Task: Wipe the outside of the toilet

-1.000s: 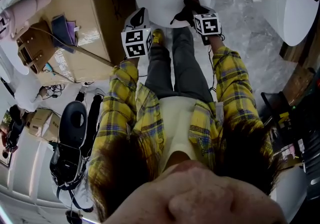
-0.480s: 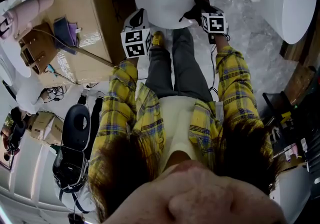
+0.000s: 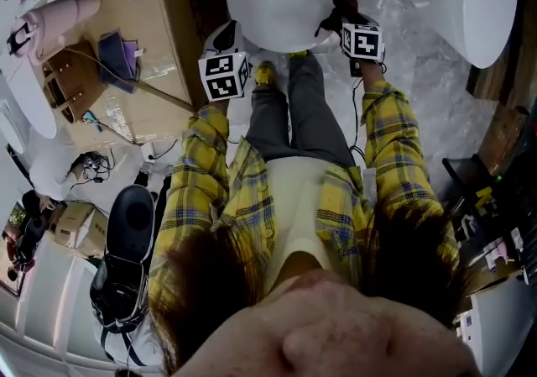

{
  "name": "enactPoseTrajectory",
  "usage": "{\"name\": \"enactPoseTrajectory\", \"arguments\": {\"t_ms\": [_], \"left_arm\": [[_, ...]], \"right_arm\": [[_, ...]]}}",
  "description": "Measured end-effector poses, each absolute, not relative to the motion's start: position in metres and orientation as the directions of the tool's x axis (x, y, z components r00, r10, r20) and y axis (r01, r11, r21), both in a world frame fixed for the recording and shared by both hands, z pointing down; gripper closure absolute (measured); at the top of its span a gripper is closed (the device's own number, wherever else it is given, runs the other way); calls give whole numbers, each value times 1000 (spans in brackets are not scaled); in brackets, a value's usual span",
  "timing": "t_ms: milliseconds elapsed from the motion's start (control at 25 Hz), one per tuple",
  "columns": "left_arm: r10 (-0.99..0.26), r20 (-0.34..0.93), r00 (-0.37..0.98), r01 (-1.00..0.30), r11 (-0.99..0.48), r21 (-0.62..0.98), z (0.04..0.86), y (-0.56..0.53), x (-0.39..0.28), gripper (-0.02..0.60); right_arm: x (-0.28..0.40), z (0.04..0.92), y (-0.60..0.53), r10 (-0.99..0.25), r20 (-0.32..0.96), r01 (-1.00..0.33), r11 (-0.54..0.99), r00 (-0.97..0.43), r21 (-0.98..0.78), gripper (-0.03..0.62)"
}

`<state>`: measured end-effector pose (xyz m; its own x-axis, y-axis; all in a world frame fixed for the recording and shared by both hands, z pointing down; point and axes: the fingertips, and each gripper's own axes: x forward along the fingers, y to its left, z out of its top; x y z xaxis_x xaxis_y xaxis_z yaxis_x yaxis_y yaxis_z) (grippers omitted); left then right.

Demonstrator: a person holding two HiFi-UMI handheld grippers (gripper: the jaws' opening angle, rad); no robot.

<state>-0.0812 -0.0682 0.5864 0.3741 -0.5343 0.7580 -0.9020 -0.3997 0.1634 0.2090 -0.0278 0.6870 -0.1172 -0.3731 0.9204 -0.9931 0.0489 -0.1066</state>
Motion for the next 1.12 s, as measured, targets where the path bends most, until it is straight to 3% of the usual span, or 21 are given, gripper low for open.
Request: {"name": "enactPoseTrajectory", "arguments": {"t_ms": [1120], "left_arm": [[-643,615,457,-885,-397,243,475,-61,-102,575]], "right_arm": [[140,507,-21,-632,746,-976,90,-208,-196,473]]}}
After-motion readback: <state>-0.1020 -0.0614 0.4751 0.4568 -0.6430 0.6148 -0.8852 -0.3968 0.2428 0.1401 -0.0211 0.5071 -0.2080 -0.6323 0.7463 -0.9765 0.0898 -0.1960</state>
